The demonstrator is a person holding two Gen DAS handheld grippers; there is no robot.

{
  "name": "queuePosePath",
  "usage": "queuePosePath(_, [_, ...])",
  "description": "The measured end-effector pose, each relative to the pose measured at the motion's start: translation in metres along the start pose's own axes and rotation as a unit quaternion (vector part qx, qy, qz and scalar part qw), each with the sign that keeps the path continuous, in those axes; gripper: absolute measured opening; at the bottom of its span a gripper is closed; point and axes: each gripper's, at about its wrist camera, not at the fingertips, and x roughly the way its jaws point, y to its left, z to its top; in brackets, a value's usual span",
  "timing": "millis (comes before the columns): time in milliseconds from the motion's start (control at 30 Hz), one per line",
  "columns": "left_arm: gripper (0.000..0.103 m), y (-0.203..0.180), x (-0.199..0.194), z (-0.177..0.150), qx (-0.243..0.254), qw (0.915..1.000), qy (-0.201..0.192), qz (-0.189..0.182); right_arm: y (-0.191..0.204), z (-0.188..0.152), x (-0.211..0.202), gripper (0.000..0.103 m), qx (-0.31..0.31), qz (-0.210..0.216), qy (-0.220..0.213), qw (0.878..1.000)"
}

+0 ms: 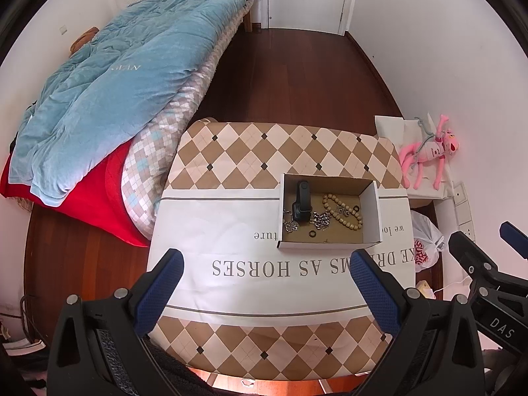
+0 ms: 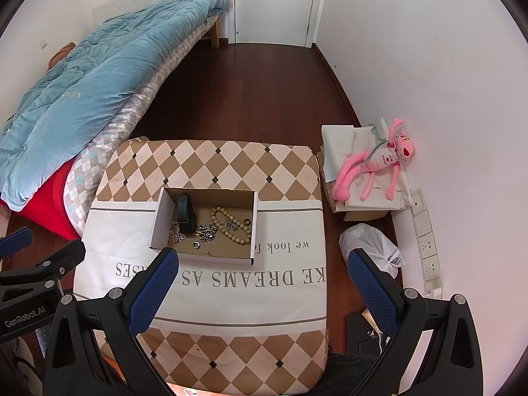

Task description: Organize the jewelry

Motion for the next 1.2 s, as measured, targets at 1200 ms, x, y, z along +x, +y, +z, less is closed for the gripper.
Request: queuePosePath(1200, [0.103, -0.0004, -0.0054, -0.0035, -0.002, 1.0, 0.001, -0.005, 0.0035, -0.0008, -0.0019, 0.103, -0.001, 0.003, -0.001, 1.0])
